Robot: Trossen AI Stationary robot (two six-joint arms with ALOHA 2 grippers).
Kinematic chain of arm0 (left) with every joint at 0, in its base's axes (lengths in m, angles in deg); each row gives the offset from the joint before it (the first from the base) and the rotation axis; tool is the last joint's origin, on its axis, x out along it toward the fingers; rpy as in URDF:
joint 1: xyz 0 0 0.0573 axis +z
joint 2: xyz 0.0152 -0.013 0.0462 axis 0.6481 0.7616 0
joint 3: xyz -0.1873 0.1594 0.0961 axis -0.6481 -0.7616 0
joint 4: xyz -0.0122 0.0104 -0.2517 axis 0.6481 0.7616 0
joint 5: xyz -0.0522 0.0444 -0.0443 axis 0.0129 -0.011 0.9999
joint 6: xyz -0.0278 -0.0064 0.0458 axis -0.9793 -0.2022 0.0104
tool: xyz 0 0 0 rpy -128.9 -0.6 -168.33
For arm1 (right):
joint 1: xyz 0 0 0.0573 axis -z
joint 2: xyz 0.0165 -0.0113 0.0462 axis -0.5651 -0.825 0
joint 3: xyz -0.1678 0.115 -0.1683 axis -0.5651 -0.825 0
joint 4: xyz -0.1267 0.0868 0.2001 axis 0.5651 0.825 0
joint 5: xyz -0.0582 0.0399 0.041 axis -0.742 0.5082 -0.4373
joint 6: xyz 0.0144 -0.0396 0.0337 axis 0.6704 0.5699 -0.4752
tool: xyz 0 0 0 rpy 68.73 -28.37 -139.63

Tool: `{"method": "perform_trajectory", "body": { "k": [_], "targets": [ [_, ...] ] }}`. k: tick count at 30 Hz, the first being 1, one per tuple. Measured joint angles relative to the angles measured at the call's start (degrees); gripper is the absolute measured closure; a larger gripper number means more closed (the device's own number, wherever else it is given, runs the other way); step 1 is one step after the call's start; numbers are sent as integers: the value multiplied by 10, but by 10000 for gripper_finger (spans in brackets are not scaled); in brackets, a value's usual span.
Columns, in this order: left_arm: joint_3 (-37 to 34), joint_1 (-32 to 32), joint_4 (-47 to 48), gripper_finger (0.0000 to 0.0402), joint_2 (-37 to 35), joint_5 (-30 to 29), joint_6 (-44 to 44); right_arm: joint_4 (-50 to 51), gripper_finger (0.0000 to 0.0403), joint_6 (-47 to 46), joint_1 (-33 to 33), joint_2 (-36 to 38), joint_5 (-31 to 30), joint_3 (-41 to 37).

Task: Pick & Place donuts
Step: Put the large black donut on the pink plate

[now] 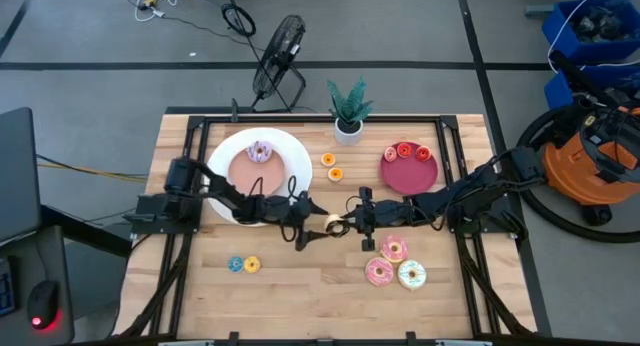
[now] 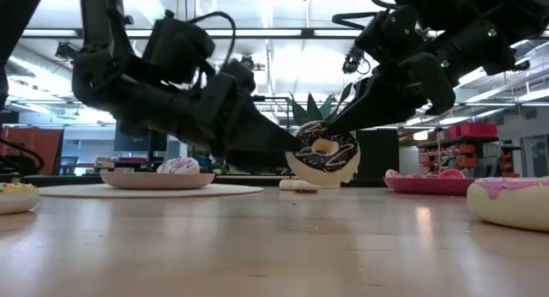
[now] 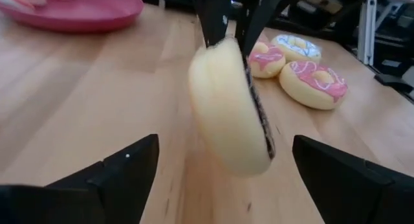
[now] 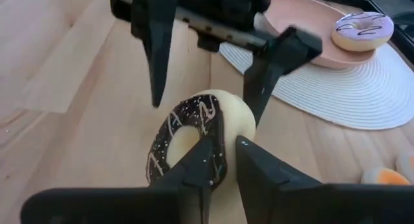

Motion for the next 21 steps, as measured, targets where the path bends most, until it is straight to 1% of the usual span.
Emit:
{"method": "perform_trajectory", "body": {
  "k": [6,11,15,19,21],
  "targets": [
    [38,0,0,66,23,41,24,-2,339,0,0,0,0,0],
    [45,1,5,114,23,43,26,-2,339,0,0,0,0,0],
    [45,3,15,173,23,43,36,-3,339,-2,0,0,1,0],
    [45,3,27,251,23,42,45,-5,330,0,0,0,3,0],
    [45,3,49,292,16,42,55,-12,316,8,0,0,4,0]
  ]
}}
